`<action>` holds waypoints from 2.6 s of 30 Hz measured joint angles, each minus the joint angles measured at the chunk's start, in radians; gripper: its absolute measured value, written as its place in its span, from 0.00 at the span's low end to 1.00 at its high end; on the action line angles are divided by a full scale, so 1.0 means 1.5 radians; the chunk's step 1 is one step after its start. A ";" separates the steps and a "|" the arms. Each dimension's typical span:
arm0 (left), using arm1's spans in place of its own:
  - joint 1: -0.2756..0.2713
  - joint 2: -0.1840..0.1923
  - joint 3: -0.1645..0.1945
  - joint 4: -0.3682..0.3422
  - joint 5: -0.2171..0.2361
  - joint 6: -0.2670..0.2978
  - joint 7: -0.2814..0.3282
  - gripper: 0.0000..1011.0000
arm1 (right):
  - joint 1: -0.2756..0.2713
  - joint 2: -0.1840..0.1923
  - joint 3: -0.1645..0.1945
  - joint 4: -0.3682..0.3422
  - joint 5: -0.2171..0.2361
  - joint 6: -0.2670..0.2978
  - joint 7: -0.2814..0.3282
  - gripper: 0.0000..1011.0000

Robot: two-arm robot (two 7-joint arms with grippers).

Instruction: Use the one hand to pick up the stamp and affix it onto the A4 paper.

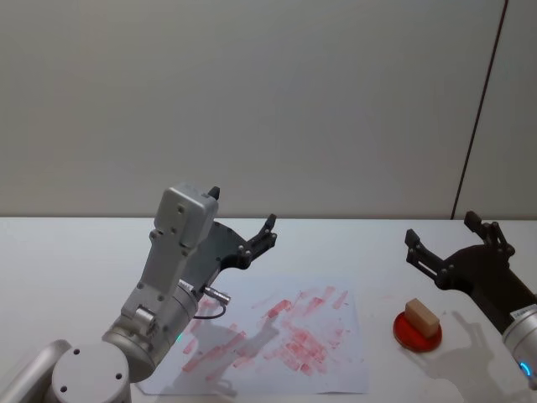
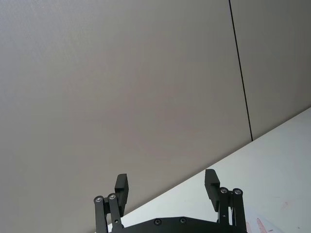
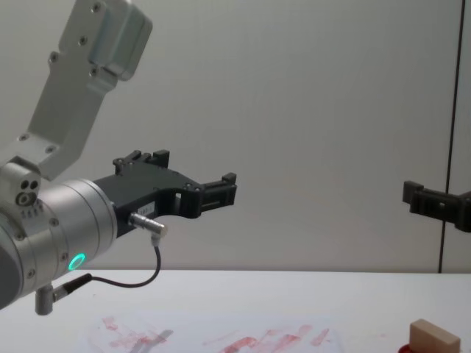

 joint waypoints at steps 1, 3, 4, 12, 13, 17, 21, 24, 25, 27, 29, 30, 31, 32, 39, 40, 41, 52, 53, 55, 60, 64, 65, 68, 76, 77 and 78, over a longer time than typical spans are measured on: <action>0.000 0.000 0.000 0.000 0.000 0.000 0.000 0.99 | 0.000 0.000 0.000 0.000 0.000 0.000 0.000 0.99; 0.000 0.000 0.000 0.000 0.000 0.000 0.000 0.99 | 0.000 0.000 0.000 0.000 0.000 0.000 0.000 0.99; 0.000 0.000 0.000 0.000 0.000 0.000 0.000 0.99 | 0.000 0.000 0.000 0.000 0.000 0.000 0.000 0.99; 0.000 0.000 0.000 0.000 0.000 0.000 0.000 0.99 | 0.000 0.000 0.000 0.000 0.000 0.000 0.000 0.99; 0.000 0.000 0.000 0.000 0.000 0.000 0.000 0.99 | 0.000 0.000 0.000 0.000 0.000 0.000 0.000 0.99; 0.000 0.000 0.000 0.000 0.000 0.000 0.000 0.99 | 0.000 0.000 0.000 0.000 0.000 0.000 0.000 0.99; 0.000 0.000 0.000 0.000 0.000 0.000 0.000 0.99 | 0.000 0.000 0.000 0.000 0.000 0.000 0.000 0.99; 0.000 0.000 0.000 0.000 0.000 0.000 0.000 0.99 | 0.000 0.000 0.000 0.000 0.000 0.000 0.000 0.99; 0.000 0.000 0.000 0.000 0.000 0.000 0.000 0.99 | 0.000 0.000 0.000 0.000 -0.001 0.000 0.000 0.99; 0.000 0.000 0.000 0.000 0.000 0.000 0.000 0.99 | 0.000 0.001 0.001 0.001 -0.001 0.000 0.002 0.99; 0.000 0.000 0.000 0.000 0.000 0.000 0.000 0.99 | -0.001 0.002 0.001 0.001 -0.001 0.001 0.006 0.99; 0.000 0.000 0.000 0.000 0.000 0.000 0.000 0.99 | -0.002 0.003 0.001 0.002 -0.001 0.001 0.008 0.99; 0.000 0.000 0.000 0.000 0.000 0.000 0.000 0.99 | -0.004 0.006 0.002 0.002 -0.002 0.002 0.013 0.99; 0.000 0.000 0.000 0.000 0.000 0.000 0.000 0.99 | -0.005 0.007 0.002 0.003 -0.002 0.002 0.014 0.99; 0.000 0.000 0.000 0.000 0.000 0.000 0.000 0.99 | -0.016 0.022 0.006 0.011 -0.009 0.009 0.036 0.99; 0.000 0.000 0.000 0.000 0.000 0.000 0.000 0.99 | -0.017 0.023 0.006 0.012 -0.010 0.010 0.038 0.99; 0.000 0.000 0.000 0.000 0.000 0.000 0.000 0.99 | -0.020 0.027 0.007 0.015 -0.012 0.012 0.042 0.99; 0.000 0.000 0.000 0.000 0.000 0.000 0.000 0.99 | -0.029 0.043 0.014 0.044 -0.020 0.028 0.061 0.99; 0.000 0.000 0.000 0.000 0.000 0.000 0.000 0.99 | -0.029 0.044 0.015 0.049 -0.022 0.031 0.065 0.99; 0.000 0.000 0.000 0.000 0.000 0.000 0.000 0.99 | -0.029 0.045 0.015 0.056 -0.023 0.033 0.069 0.99; 0.000 0.000 0.000 0.000 0.000 0.000 0.000 0.99 | -0.026 0.047 0.015 0.072 -0.029 0.039 0.081 0.99; 0.000 0.000 0.000 0.000 0.000 0.000 0.000 0.99 | -0.021 0.046 0.014 0.087 -0.035 0.044 0.096 0.99; 0.000 0.000 0.000 0.000 0.000 0.000 0.000 0.99 | -0.020 0.046 0.013 0.089 -0.036 0.044 0.098 0.99; 0.000 0.000 0.000 0.000 0.000 0.000 0.000 0.99 | -0.017 0.043 0.011 0.099 -0.040 0.046 0.104 0.99; 0.000 0.000 0.000 0.000 0.000 0.000 0.000 0.99 | -0.007 0.035 0.005 0.118 -0.046 0.051 0.117 0.99; 0.000 0.000 0.000 0.000 0.000 0.000 0.000 0.99 | -0.005 0.033 0.004 0.122 -0.046 0.052 0.119 0.99; 0.000 0.000 0.000 0.000 0.000 0.000 0.000 0.99 | -0.004 0.032 0.003 0.125 -0.047 0.052 0.119 0.99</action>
